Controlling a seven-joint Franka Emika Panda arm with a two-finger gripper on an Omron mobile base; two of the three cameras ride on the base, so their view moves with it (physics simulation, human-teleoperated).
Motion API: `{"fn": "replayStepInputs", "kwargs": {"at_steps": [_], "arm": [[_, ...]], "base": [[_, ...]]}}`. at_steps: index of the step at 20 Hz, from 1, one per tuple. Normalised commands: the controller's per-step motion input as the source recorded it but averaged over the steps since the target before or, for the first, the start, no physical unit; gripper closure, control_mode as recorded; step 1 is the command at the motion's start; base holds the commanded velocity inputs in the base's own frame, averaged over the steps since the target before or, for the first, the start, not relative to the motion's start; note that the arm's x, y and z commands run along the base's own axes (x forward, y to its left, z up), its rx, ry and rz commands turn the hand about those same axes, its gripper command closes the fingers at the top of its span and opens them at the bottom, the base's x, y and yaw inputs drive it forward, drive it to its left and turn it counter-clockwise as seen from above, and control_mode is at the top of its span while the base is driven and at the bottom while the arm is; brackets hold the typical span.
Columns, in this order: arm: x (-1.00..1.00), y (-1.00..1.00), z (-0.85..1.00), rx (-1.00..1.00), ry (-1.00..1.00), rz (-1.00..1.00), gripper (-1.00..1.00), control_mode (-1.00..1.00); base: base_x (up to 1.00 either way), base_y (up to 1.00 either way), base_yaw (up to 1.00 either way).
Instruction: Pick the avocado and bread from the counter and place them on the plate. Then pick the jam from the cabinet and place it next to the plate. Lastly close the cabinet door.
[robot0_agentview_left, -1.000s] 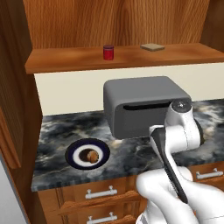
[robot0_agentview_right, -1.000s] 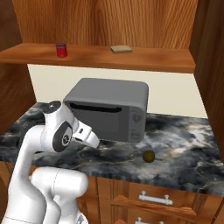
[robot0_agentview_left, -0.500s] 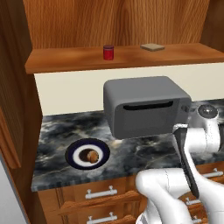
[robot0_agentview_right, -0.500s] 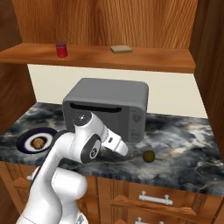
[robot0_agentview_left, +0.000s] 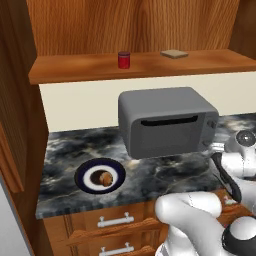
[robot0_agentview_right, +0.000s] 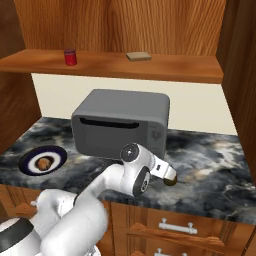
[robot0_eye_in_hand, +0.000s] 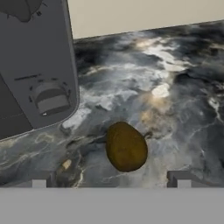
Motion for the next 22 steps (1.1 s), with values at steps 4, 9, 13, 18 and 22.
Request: {"fn": "replayStepInputs", "kwargs": {"at_steps": [4, 9, 13, 18, 22], "arm": [[0.77, -0.39, 0.05, 0.04, 0.15, 0.07, -1.00, -1.00], [0.04, -0.08, 0.01, 0.03, 0.09, 0.00, -1.00, -1.00], [-0.24, -0.52, 0.19, 0.23, 0.20, 0.00, -1.00, -1.00], [-0.33, -0.37, 0.35, 0.21, 0.06, 0.00, -1.00, -1.00], [0.29, -0.01, 0.03, 0.04, 0.12, 0.00, -1.00, -1.00]], "base": [[0.00, 0.00, 0.00], [0.00, 0.00, 0.00], [0.00, 0.00, 0.00], [0.00, 0.00, 0.00], [0.00, 0.00, 0.00]]}}
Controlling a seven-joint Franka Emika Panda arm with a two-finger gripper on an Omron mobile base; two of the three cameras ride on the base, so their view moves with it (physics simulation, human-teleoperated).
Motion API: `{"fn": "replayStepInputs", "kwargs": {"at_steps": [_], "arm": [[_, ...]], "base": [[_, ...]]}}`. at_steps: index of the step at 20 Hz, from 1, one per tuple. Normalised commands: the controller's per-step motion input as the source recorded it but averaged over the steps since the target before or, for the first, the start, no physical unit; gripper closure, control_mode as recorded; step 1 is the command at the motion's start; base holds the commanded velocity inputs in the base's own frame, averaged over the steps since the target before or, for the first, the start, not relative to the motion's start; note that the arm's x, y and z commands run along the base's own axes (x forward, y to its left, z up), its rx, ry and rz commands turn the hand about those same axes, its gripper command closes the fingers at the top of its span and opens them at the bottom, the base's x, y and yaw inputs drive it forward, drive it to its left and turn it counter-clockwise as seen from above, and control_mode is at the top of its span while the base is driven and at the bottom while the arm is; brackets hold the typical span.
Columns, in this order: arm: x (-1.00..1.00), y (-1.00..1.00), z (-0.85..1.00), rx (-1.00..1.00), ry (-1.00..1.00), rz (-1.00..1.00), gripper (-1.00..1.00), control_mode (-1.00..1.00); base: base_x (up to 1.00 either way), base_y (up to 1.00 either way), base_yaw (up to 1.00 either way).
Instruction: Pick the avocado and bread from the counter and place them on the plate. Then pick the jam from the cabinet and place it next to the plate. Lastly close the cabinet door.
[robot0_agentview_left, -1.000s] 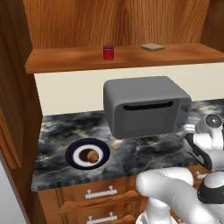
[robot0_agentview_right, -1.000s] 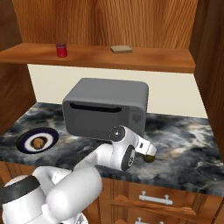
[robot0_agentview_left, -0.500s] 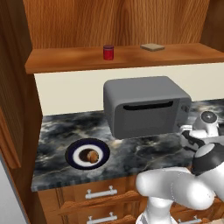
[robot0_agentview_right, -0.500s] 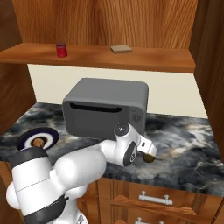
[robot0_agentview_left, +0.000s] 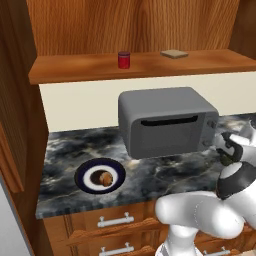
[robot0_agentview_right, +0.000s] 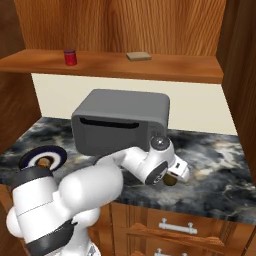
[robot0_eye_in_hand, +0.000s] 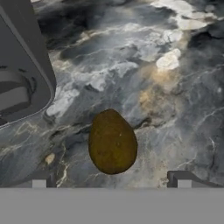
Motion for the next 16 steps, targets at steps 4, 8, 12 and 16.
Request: {"fn": "replayStepInputs", "kwargs": {"at_steps": [4, 8, 12, 16], "arm": [[0.58, -0.01, 0.01, 0.01, 0.19, 0.00, -1.00, -1.00], [0.01, 0.00, -0.01, 0.00, 0.02, 0.00, -1.00, -1.00], [-0.03, -0.07, -0.28, 0.00, 0.00, 0.00, -1.00, -1.00], [0.00, -0.03, -0.38, 0.00, 0.00, 0.00, -1.00, -1.00]], "base": [[0.00, 0.00, 0.00], [0.00, 0.00, 0.00], [0.00, 0.00, 0.00], [0.00, 0.00, 0.00]]}}
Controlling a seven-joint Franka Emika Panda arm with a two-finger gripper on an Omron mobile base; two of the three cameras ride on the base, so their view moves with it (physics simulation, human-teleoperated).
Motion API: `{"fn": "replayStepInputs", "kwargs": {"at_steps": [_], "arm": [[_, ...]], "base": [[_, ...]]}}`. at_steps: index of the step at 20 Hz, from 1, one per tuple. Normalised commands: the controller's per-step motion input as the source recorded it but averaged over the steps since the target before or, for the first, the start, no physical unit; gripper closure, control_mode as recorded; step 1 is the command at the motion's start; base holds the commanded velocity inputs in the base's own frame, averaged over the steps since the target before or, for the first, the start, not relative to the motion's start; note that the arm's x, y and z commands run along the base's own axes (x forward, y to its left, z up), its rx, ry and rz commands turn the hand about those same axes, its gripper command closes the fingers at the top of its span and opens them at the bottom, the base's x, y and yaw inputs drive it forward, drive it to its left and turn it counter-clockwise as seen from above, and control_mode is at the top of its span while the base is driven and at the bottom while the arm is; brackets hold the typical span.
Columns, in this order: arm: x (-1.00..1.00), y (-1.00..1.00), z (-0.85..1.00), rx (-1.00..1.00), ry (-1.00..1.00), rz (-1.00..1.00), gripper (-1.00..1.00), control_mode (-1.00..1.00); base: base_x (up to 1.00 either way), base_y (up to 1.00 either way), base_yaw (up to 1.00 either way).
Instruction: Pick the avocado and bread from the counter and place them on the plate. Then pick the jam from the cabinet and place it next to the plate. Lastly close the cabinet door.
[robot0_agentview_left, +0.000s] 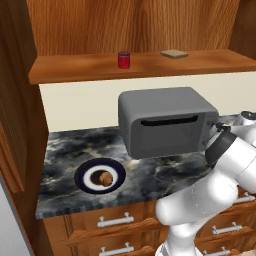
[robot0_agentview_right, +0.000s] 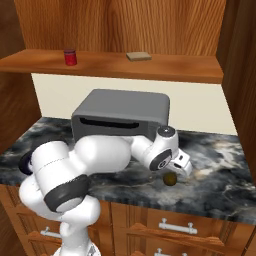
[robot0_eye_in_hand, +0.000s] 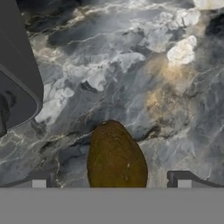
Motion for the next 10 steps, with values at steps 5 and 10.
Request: {"fn": "replayStepInputs", "kwargs": {"at_steps": [5, 10], "arm": [[0.00, 0.00, -0.31, 0.00, 0.00, 0.00, -1.00, -1.00], [0.08, 0.00, -0.31, 0.00, 0.00, 0.00, -1.00, -1.00]], "base": [[0.00, 0.00, 0.00], [0.00, 0.00, 0.00]]}}
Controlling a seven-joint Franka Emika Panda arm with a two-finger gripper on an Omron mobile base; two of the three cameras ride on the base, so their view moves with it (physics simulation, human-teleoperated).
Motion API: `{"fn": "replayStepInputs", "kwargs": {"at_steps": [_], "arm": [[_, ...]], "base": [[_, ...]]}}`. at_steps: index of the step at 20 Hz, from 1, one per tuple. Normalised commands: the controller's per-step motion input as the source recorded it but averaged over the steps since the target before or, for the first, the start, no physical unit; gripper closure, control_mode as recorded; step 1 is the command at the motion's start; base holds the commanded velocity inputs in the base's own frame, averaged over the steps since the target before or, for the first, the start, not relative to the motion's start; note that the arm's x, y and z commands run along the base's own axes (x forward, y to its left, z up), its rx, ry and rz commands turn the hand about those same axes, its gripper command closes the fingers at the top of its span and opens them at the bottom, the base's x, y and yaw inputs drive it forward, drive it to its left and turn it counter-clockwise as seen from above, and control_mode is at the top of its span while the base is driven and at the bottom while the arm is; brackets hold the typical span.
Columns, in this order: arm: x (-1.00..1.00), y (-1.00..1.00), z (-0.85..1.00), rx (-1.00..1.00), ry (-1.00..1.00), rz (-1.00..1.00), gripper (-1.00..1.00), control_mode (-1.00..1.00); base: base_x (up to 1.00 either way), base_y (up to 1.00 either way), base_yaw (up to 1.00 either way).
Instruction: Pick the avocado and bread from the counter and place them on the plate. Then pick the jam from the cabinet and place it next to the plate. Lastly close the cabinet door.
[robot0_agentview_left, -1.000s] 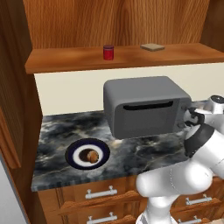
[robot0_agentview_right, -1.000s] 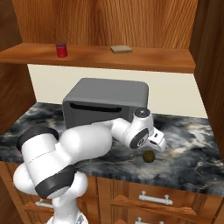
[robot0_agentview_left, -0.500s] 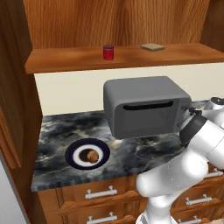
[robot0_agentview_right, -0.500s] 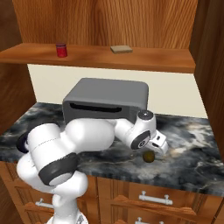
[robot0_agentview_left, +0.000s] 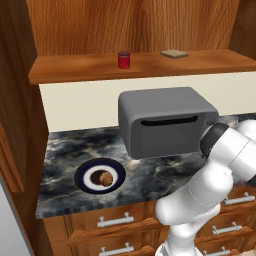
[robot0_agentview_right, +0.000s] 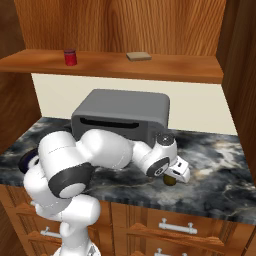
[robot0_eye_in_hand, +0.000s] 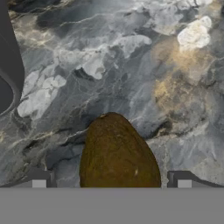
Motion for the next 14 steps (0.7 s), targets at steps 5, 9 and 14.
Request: {"fn": "replayStepInputs", "kwargs": {"at_steps": [5, 9, 14], "arm": [[0.20, -0.03, -0.32, 0.00, -0.04, 0.00, -1.00, -1.00], [0.03, -0.05, -0.28, -0.01, -0.04, 0.00, 1.00, -1.00], [0.00, 0.00, 0.16, 0.01, 0.00, -0.05, 1.00, -1.00]], "base": [[0.00, 0.00, 0.00], [0.00, 0.00, 0.00], [0.00, 0.00, 0.00]]}}
